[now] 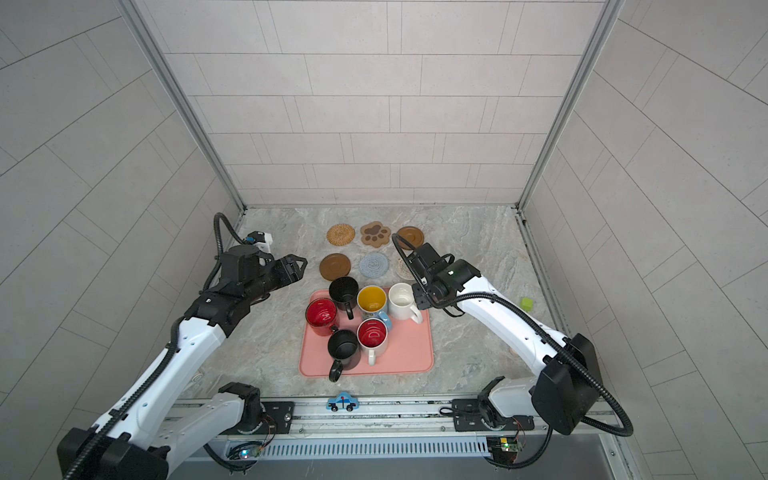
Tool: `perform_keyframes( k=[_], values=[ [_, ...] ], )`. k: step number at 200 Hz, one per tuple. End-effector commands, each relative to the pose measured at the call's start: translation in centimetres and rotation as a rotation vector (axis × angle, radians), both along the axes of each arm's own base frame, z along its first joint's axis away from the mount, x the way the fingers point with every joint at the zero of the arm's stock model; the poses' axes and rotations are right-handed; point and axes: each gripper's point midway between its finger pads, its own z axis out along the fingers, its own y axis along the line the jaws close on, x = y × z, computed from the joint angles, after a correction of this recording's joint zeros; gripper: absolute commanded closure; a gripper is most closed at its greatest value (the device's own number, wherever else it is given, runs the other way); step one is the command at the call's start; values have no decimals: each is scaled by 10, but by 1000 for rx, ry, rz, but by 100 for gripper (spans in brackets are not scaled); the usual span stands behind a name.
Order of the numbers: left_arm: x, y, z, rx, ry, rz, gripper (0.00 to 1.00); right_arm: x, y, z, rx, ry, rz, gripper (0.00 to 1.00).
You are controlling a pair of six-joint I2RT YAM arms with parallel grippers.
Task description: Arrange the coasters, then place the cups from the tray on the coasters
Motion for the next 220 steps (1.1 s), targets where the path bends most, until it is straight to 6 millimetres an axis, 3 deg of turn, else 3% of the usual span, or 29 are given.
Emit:
perform_keyframes(
  k=[1, 57, 125, 161, 220],
  values=[
    [6, 6, -1, 21, -33, 31, 28, -3, 1, -8, -25, 15, 13, 62],
    [0, 13, -4, 11, 18, 79, 28, -4, 18, -11, 14, 78, 41, 62],
    [-15, 17, -13, 37, 41, 73, 27, -13, 18, -25, 4, 112, 64, 62],
    [-23, 20, -11, 22, 34, 91, 27, -13, 17, -24, 24, 87, 54, 62],
    [-31, 20, -9, 18, 43, 85, 26, -16, 18, -41, 14, 96, 90, 62]
  ],
)
